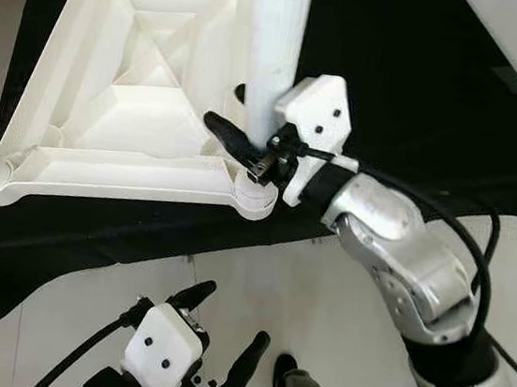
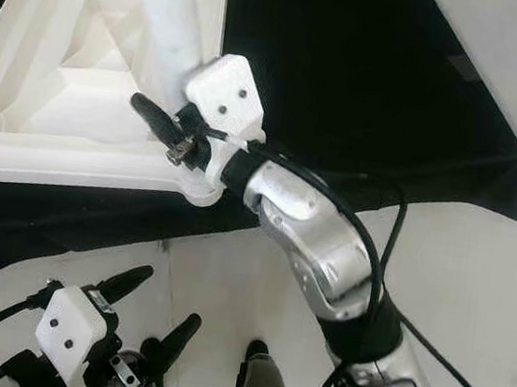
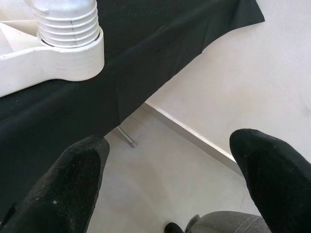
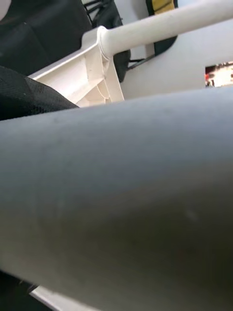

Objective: Building children table

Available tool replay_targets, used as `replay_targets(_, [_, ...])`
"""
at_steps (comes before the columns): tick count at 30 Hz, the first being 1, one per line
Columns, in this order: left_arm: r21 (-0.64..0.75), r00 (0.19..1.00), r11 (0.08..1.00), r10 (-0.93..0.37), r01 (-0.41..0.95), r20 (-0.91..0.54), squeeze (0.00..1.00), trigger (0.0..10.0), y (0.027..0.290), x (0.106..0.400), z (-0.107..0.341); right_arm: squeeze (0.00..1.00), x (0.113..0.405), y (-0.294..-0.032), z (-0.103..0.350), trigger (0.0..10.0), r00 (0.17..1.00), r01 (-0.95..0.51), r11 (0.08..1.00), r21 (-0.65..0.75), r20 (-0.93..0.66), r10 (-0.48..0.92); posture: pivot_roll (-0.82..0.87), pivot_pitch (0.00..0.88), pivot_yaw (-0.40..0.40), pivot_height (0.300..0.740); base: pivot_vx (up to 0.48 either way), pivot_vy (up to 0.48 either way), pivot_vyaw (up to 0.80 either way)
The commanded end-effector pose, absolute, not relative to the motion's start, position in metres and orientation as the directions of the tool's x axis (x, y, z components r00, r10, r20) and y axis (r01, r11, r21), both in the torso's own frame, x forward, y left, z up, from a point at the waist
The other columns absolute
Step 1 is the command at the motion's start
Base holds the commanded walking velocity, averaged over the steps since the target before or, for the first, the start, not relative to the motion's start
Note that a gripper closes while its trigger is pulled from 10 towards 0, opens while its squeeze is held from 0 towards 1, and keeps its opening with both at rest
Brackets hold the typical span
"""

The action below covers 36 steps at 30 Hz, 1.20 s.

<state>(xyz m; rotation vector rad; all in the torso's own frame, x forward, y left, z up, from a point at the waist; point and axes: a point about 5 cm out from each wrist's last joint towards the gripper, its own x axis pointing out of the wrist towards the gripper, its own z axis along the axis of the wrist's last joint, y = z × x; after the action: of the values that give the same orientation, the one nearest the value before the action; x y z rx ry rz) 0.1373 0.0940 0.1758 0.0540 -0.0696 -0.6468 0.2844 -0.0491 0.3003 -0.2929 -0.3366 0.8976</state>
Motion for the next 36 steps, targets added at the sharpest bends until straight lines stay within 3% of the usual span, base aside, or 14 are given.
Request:
replay_targets(1, [0.055, 0.794, 0.795, -0.606, 0.604, 0.034, 0.00, 10.0, 0.093, 0.135, 0.173, 0.00, 0.296, -0.046, 0.255, 10.0, 0.577, -0.798, 0.541, -0.267, -0.076, 0.813, -0.02, 0.409, 0.021, 0.740, 0.000, 0.000, 0.00])
replay_targets(6, [0.055, 0.795, 0.796, -0.605, 0.603, 0.036, 0.00, 10.0, 0.093, 0.135, 0.173, 0.00, 0.302, -0.047, 0.253, 10.0, 0.573, -0.809, 0.540, -0.232, -0.106, 0.812, -0.02, 0.410, 0.021, 0.740, 0.000, 0.000, 0.00])
replay_targets(11, [0.055, 0.797, 0.797, -0.603, 0.601, 0.037, 0.00, 10.0, 0.093, 0.135, 0.173, 0.00, 0.310, -0.050, 0.247, 10.0, 0.633, -0.771, 0.606, -0.195, -0.131, 0.763, -0.02, 0.412, 0.016, 0.740, 0.000, 0.000, 0.00])
replay_targets(12, [0.055, 0.797, 0.798, -0.602, 0.600, 0.037, 0.00, 10.0, 0.093, 0.135, 0.173, 0.00, 0.316, -0.055, 0.245, 10.0, 0.716, -0.698, 0.702, -0.141, -0.108, 0.690, -0.02, 0.414, 0.017, 0.740, 0.000, 0.000, 0.00])
replay_targets(13, [0.055, 0.797, 0.798, -0.602, 0.600, 0.037, 0.00, 10.0, 0.093, 0.135, 0.173, 0.00, 0.316, -0.055, 0.245, 10.0, 0.716, -0.698, 0.702, -0.141, -0.108, 0.690, -0.02, 0.414, 0.017, 0.740, 0.000, 0.000, 0.00])
replay_targets(15, [0.056, 0.799, 0.799, -0.600, 0.598, 0.038, 0.00, 10.0, 0.094, 0.135, 0.174, 0.00, 0.319, -0.062, 0.236, 10.0, 0.817, -0.576, 0.811, -0.102, -0.084, 0.570, -0.01, 0.415, 0.017, 0.740, 0.000, 0.000, 0.00])
replay_targets(17, [0.057, 0.799, 0.800, -0.600, 0.598, 0.038, 0.00, 10.0, 0.094, 0.135, 0.174, 0.00, 0.319, -0.063, 0.233, 10.0, 0.841, -0.542, 0.833, -0.111, -0.074, 0.537, -0.01, 0.415, 0.017, 0.740, 0.000, 0.000, 0.00])
replay_targets(23, [0.046, 0.858, 0.860, -0.510, 0.508, 0.060, 0.00, 10.0, 0.105, 0.142, 0.180, 0.00, 0.302, -0.054, 0.216, 10.0, 0.849, -0.528, 0.840, -0.123, -0.071, 0.524, 0.00, 0.415, 0.019, 0.740, 0.000, 0.000, 0.00])
replay_targets(26, [0.163, 0.919, 0.922, -0.373, 0.351, 0.131, 0.00, 10.0, 0.132, 0.164, 0.197, 0.00, 0.304, -0.052, 0.215, 10.0, 0.846, -0.533, 0.834, -0.145, -0.066, 0.529, 0.01, 0.404, 0.019, 0.740, 0.000, 0.000, 0.00])
replay_targets(29, [0.184, 0.929, 0.933, -0.337, 0.308, 0.154, 0.00, 10.0, 0.140, 0.169, 0.202, 0.00, 0.304, -0.051, 0.216, 10.0, 0.844, -0.536, 0.831, -0.151, -0.067, 0.532, 0.01, 0.403, 0.019, 0.740, 0.000, 0.000, 0.00])
replay_targets(31, [0.204, 0.931, 0.952, -0.276, 0.230, 0.240, 0.00, 10.0, 0.162, 0.185, 0.226, 0.00, 0.307, -0.049, 0.217, 10.0, 0.839, -0.543, 0.822, -0.172, -0.067, 0.540, 0.01, 0.391, 0.017, 0.740, 0.000, 0.000, 0.00])
replay_targets(36, [0.214, 0.915, 0.953, -0.273, 0.214, 0.297, 0.00, 10.0, 0.172, 0.194, 0.244, 0.00, 0.310, -0.049, 0.218, 10.0, 0.837, -0.546, 0.818, -0.183, -0.069, 0.543, 0.01, 0.384, 0.016, 0.740, 0.000, 0.000, 0.00])
